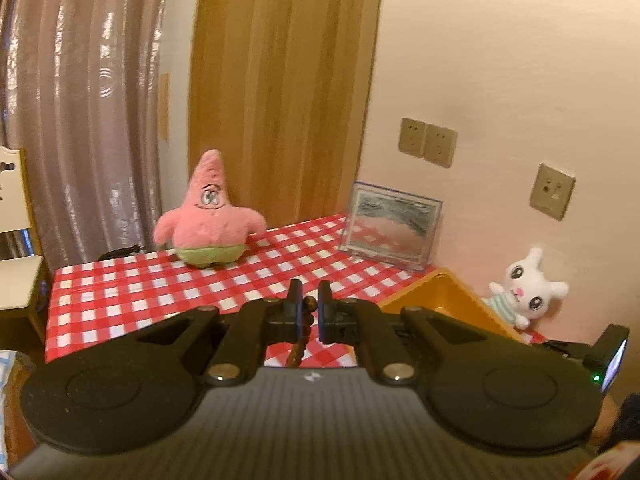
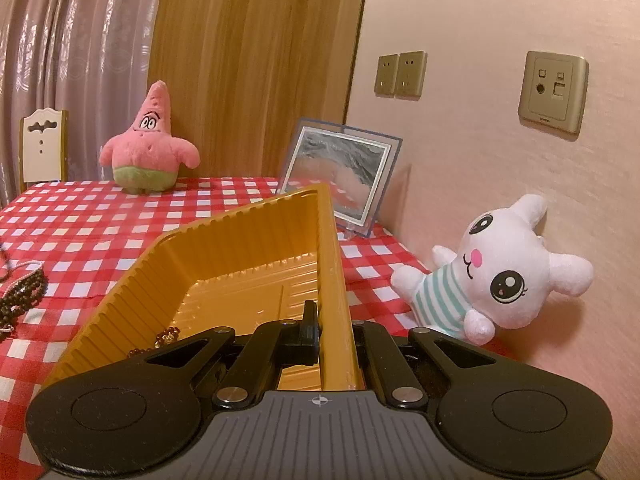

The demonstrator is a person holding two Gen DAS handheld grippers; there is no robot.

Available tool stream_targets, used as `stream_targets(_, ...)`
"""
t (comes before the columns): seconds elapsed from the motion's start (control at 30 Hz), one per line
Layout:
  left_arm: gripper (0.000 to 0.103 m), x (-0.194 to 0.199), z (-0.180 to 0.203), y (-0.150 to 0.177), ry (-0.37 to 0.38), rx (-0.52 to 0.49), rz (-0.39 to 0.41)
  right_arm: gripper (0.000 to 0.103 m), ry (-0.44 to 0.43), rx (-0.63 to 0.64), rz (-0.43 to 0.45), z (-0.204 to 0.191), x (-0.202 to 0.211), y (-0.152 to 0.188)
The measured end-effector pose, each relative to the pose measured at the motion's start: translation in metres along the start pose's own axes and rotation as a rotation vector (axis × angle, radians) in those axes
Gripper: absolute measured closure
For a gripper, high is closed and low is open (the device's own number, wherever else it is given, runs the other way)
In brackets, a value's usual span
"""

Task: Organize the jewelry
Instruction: 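Lift the bead strand and lower it into the orange tray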

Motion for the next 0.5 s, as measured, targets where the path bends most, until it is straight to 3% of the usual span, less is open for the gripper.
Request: stream_targets(0.5,0.097,-0.03,0.096,-0.018,0.244,-0.049,0.023,0.1,-0.005,-0.005,0.012,-0.003,0.004,-0.006)
Point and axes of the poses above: each gripper's, at about its wrist camera, not at the fingertips, and x roughly against the way its jaws point, z to its right, y to its underside, the point moved 10 cm from there along -x, roughly the way its jaws point, and after that the axes turned 2 degrees about x, right-handed, at the moved point
